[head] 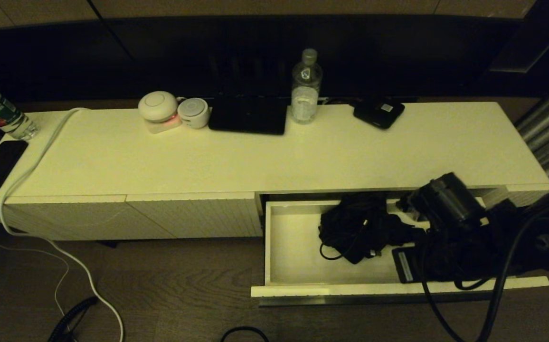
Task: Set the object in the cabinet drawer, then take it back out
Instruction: Take the umbrella out of the drawer and put it on the table
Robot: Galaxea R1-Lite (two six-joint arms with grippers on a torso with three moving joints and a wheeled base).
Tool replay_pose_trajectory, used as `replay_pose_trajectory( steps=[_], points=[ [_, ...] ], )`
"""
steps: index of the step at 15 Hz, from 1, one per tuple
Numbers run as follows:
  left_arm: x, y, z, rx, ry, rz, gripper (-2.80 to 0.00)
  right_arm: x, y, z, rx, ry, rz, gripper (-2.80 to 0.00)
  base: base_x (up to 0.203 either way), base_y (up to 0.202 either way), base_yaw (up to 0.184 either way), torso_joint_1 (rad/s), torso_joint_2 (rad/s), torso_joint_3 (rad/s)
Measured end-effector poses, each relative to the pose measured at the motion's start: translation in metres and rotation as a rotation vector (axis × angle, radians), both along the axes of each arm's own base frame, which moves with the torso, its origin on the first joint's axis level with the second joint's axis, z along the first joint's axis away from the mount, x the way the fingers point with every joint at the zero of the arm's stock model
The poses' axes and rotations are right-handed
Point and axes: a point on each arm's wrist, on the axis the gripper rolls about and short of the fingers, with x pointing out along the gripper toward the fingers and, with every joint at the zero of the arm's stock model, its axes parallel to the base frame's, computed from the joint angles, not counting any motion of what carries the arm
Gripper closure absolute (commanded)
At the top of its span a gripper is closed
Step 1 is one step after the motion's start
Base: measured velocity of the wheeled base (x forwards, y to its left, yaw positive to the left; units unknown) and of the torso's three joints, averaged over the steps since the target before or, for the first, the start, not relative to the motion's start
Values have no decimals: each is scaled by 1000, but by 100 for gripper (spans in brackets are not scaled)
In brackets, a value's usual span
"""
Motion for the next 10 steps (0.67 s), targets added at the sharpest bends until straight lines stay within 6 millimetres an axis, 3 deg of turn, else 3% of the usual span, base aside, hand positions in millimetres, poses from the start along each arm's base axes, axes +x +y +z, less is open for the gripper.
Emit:
replay_pose_trajectory(
  steps=[5, 10],
  points=[
    [0, 0, 0, 0, -1, 1, 0, 4, 7, 19, -27, -107, -34, 0, 0, 0, 0, 0, 0, 0],
    [0, 0, 0, 0, -1, 1, 0, 16, 26, 29, -8, -172, -90, 0, 0, 0, 0, 0, 0, 0]
  ],
)
